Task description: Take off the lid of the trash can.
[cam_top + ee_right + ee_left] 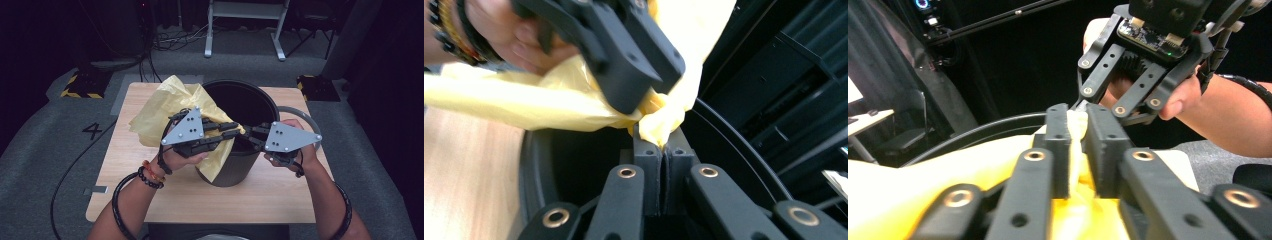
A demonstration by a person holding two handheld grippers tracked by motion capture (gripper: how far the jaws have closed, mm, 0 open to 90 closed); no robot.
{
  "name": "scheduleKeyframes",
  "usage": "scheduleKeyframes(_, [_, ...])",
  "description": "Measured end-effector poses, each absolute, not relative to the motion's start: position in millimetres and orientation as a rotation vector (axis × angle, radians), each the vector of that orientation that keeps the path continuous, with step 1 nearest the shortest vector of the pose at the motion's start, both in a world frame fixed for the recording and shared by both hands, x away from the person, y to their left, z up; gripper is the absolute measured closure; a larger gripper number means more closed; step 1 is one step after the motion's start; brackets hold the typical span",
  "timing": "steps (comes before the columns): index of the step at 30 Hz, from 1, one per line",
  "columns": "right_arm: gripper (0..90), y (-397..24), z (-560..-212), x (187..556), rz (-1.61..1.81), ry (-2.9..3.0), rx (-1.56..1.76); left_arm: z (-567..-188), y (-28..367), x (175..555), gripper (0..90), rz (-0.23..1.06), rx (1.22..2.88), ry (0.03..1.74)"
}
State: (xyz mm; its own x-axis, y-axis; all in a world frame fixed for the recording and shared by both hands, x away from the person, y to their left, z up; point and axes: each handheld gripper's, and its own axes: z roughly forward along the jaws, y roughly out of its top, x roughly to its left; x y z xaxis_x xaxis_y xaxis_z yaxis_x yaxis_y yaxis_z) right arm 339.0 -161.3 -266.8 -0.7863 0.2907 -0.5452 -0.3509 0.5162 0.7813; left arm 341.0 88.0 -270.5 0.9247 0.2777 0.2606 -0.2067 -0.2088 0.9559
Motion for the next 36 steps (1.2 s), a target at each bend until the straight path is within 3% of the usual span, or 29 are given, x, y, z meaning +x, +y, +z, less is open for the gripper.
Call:
scheduleKeyframes(14, [88.6,-192,-270,368,1.236,2.085,0.153,-272,141,327,65.1,0.553,1.654,0.173])
scheduleKeyframes(18, [88.7,-197,-272,373,1.226,2.076,0.169,-276,157,328,57.8,0.615,1.608,0.254])
scheduleKeyframes(22, [88.8,-201,-273,376,1.268,2.074,0.187,-286,167,334,40.6,0.629,1.57,0.379])
scheduleKeyframes(29, [88.7,-211,-278,379,1.443,2.08,0.233,-298,176,343,33.8,0.591,1.539,0.462])
scheduleKeyframes(30, [88.7,-213,-279,379,1.451,2.08,0.242,-298,175,344,37.8,0.588,1.544,0.457])
scheduleKeyframes(34, [88.2,-218,-282,379,1.48,2.065,0.274,-294,170,342,77.7,0.599,1.612,0.38])
scheduleKeyframes(36, [85.9,-220,-281,379,1.473,2.057,0.296,-291,164,342,89.9,0.613,1.646,0.343])
